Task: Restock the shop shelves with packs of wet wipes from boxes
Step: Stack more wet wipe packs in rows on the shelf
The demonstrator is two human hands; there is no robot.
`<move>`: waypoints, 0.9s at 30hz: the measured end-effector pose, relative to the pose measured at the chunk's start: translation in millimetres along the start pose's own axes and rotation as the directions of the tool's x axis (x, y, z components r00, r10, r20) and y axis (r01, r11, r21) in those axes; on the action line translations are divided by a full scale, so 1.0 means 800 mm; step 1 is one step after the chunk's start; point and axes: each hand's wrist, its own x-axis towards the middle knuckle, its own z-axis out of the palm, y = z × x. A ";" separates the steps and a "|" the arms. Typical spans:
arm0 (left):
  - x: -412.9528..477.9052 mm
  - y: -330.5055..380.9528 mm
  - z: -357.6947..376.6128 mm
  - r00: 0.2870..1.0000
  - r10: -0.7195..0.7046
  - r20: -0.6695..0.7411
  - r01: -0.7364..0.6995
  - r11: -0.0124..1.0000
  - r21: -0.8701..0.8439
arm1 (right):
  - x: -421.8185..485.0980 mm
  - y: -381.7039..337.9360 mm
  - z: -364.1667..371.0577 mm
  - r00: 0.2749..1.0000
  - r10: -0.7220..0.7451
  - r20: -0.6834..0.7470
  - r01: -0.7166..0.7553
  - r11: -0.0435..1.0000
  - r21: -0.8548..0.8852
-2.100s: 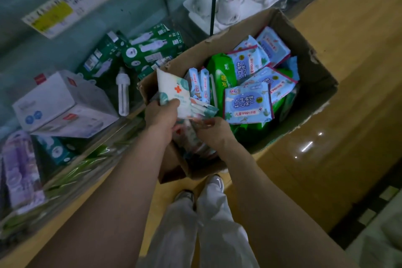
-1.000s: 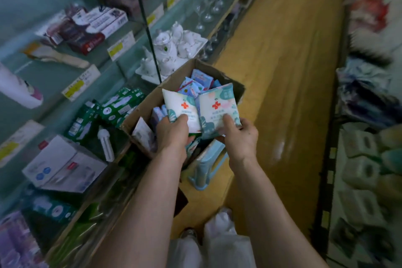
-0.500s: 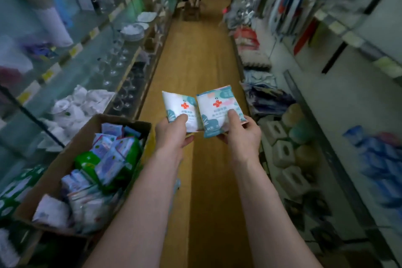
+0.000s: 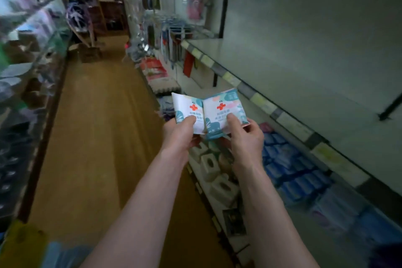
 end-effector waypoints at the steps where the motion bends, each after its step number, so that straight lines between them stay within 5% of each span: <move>1: 0.003 -0.001 0.023 0.999 -0.008 0.038 0.008 1.000 0.004 | 0.011 -0.008 -0.016 0.999 -0.010 -0.030 0.010 1.000 0.010; 12: 0.002 -0.015 0.247 0.889 -0.135 0.438 0.141 0.990 0.020 | 0.102 -0.081 -0.139 0.918 -0.168 -0.360 0.198 0.979 0.048; 18: 0.030 -0.012 0.328 0.769 -0.210 0.604 0.149 0.977 0.150 | 0.157 -0.107 -0.194 0.856 -0.110 -0.505 0.132 0.991 0.008; 23: 0.066 -0.018 0.382 0.698 -0.187 0.691 -0.032 0.956 0.292 | 0.199 -0.106 -0.238 0.783 0.012 -0.622 0.079 0.990 0.118; 27: 0.078 -0.036 0.416 0.611 -0.180 0.771 -0.263 0.873 0.412 | 0.219 -0.099 -0.274 0.718 -0.049 -0.695 0.061 0.998 -0.008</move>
